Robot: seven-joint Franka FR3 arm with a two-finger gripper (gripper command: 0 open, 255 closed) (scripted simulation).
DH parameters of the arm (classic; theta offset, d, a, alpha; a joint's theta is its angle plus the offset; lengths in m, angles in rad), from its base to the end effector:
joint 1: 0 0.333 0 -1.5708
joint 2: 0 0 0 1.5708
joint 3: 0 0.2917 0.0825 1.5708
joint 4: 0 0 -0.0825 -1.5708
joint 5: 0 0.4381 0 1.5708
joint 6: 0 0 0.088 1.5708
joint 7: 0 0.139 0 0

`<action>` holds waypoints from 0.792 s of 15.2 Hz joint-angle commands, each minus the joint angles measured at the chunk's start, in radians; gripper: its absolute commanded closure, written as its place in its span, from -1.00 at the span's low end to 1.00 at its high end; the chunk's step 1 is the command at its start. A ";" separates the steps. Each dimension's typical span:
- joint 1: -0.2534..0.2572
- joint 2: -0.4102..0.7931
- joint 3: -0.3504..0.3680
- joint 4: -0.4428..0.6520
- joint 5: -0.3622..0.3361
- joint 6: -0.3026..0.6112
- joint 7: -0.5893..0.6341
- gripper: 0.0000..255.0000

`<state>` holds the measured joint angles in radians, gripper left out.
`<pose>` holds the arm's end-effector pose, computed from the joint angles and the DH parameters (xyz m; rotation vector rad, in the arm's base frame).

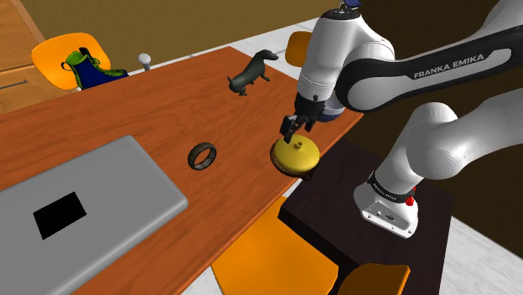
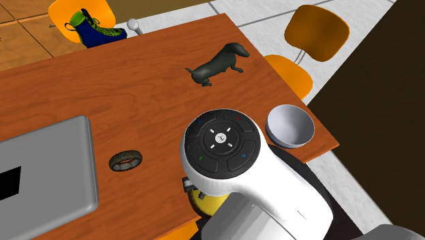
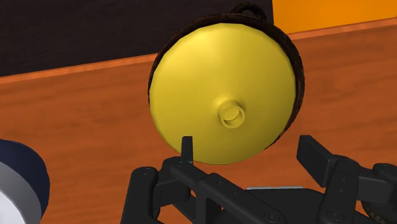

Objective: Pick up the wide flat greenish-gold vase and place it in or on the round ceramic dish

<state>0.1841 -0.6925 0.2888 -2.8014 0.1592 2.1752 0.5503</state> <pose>0.3577 0.1626 0.3146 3.1006 -0.3492 0.1095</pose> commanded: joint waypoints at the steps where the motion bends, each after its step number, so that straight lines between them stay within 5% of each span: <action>1: 0.000 0.000 0.000 0.000 0.000 0.000 0.000 -1.00; 5: 0.001 -0.066 -0.021 0.091 -0.013 -0.157 -0.001 -1.00; 12: 0.001 -0.066 -0.021 0.091 -0.013 -0.157 0.000 -1.00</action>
<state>0.1847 -0.7580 0.2674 -2.7101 0.1466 2.0190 0.5499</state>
